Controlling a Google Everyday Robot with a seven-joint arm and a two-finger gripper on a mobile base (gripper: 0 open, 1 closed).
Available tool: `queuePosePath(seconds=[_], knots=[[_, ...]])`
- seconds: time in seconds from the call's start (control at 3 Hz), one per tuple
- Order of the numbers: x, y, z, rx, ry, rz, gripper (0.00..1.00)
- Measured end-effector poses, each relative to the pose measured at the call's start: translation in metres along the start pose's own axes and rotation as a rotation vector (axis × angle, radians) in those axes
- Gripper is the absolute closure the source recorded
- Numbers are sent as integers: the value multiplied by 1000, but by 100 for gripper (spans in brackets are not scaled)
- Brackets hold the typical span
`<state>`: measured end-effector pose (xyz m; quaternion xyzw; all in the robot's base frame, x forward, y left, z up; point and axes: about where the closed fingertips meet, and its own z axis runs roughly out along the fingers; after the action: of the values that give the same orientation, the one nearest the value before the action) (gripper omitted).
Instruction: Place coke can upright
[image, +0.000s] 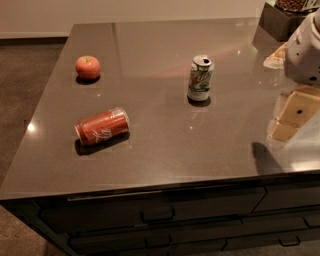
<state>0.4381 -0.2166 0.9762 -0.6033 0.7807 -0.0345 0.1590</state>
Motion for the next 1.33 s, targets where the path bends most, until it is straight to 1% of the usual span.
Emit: queuePosePath(seconds=[0.33,0.67,1.0,1.33], knots=[[0,0,0,0,0,0,0],[-34,-14,-1,8,-24,-68,0],[-84,-34,-3,13,-48,-186,0],[-137,-43,-4,20,-73,-333,0]])
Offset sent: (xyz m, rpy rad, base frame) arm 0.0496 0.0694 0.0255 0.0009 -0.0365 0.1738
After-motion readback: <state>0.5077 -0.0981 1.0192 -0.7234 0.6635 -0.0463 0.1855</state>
